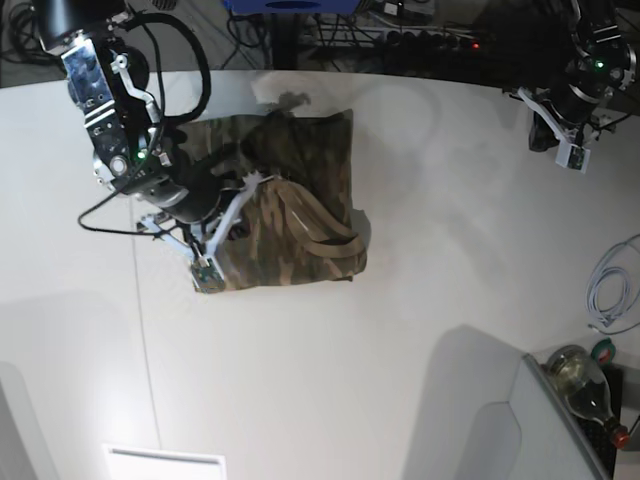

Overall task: Layout the t-shirt on the table in an organized manner, then fold the t-shirt properly
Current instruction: 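Press the folded stack flat with the right gripper and withdraw the left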

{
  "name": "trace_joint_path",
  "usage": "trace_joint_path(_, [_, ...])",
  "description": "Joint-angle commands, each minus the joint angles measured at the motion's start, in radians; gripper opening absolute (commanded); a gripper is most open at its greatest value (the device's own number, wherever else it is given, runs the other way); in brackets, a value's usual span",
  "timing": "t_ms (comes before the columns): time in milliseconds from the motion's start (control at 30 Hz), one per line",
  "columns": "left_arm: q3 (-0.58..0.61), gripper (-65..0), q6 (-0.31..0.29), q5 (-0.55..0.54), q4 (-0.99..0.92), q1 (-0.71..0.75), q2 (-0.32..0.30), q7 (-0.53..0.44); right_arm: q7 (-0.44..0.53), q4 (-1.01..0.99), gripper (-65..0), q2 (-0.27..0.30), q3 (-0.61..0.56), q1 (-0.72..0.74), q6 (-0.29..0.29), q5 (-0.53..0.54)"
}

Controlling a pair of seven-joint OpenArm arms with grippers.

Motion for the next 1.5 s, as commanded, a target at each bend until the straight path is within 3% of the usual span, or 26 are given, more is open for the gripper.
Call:
trace_joint_path(0, [-0.006, -65.0, -0.001, -0.012, 0.013, 0.002, -0.015, -0.019, 0.016, 0.001, -62.4, 0.012, 0.01, 0.001, 0.0, 0.004])
trace_joint_path(167, [-0.005, -65.0, -0.001, -0.012, 0.013, 0.002, -0.015, -0.021, 0.016, -0.048, -62.4, 0.014, 0.006, -0.041, 0.003, 0.004])
trace_joint_path(500, [0.0, -65.0, -0.001, -0.012, 0.016, 0.002, -0.011, -0.019, 0.018, -0.057, -62.4, -0.093, -0.26, -0.017, -0.002, 0.004])
trace_joint_path(633, [0.001, -65.0, -0.001, -0.012, 0.013, 0.003, -0.011, -0.019, 0.01, -0.065, -62.4, -0.1, -0.32, 0.023, -0.005, 0.004])
trace_joint_path(867, [-0.002, -65.0, -0.001, -0.012, 0.016, 0.011, -0.011, -0.021, 0.016, -0.045, -62.4, -0.077, -0.217, 0.029, -0.005, 0.004])
trace_joint_path(1033, [0.001, -65.0, -0.001, -0.012, 0.022, 0.006, -0.008, -0.019, 0.026, -0.214, -62.3, -0.127, -0.22, 0.072, -0.005, 0.004])
trace_joint_path(1267, [0.001, -65.0, -0.001, -0.012, 0.022, 0.0, 0.015, -0.019, 0.013, -0.108, -62.3, -0.124, -0.22, 0.069, -0.005, 0.004])
trace_joint_path(1467, [0.001, -65.0, -0.001, -0.012, 0.022, 0.0, 0.016, -0.019, 0.02, -0.264, -62.3, -0.158, -0.22, 0.129, -0.005, 0.002])
